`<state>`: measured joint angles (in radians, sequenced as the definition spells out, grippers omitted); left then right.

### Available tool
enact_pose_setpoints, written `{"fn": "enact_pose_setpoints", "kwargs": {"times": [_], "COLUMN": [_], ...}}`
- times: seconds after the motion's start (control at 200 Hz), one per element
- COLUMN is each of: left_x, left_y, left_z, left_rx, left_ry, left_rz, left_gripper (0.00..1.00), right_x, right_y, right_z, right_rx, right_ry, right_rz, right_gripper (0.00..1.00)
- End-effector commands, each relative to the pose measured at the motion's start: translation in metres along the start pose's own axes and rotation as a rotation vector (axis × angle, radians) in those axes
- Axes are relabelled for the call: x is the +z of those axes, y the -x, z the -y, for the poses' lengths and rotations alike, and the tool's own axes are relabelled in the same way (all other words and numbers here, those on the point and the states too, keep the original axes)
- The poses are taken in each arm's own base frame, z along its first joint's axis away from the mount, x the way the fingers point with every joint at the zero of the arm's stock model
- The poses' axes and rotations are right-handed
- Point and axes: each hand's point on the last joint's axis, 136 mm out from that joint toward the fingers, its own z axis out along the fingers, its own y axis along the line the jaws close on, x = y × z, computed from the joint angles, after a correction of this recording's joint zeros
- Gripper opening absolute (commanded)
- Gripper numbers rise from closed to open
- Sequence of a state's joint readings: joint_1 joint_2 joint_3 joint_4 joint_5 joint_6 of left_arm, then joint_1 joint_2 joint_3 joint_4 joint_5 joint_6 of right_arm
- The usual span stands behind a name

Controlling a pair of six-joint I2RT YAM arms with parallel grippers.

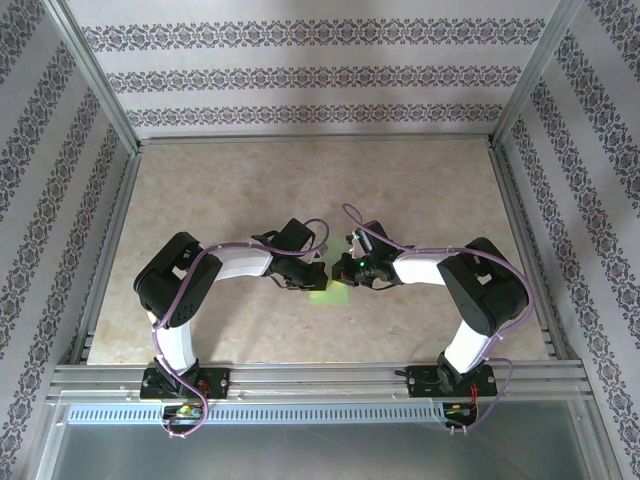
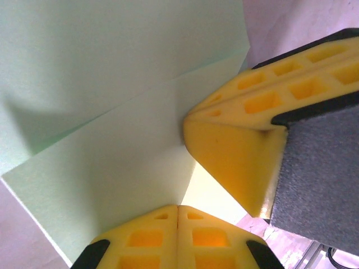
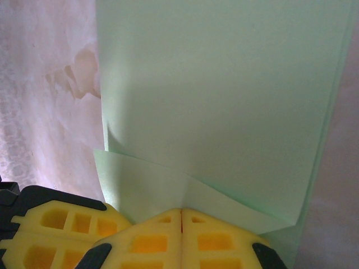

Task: Fold a paper plane with a square sheet of paper (fold left side to right side)
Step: Fold the triangle a second time at the center of the table.

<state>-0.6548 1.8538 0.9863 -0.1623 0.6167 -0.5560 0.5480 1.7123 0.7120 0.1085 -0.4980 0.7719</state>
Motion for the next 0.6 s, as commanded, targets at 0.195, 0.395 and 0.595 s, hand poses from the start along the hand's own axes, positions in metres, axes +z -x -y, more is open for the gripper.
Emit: {"fn": "enact_pose_setpoints", "kwargs": {"times": [0.195,0.395,0.595], "left_x": [0.003,-0.001,-0.006], "left_y": [-0.026,-0.042,-0.059], "left_z": [-0.021,-0.027,-0.032], "left_rx": [0.001,-0.01,-0.011], "left_ry": [0.064,0.068,0.071], "left_rz": [-0.065,-0.08,-0.088], "left_gripper": [0.04,0.04,0.04], "right_x": [0.008,0.004,0.001], "right_y": [-0.019,-0.018,-0.016], "right_z": [0.039,0.044,0.049], "right_rx": [0.053,0.06,0.066], "right_ry": [-0.127,-0.137,-0.145], "right_rz": [-0.059,-0.056,-0.053], "right_gripper": [0.0,0.0,0.0]}}
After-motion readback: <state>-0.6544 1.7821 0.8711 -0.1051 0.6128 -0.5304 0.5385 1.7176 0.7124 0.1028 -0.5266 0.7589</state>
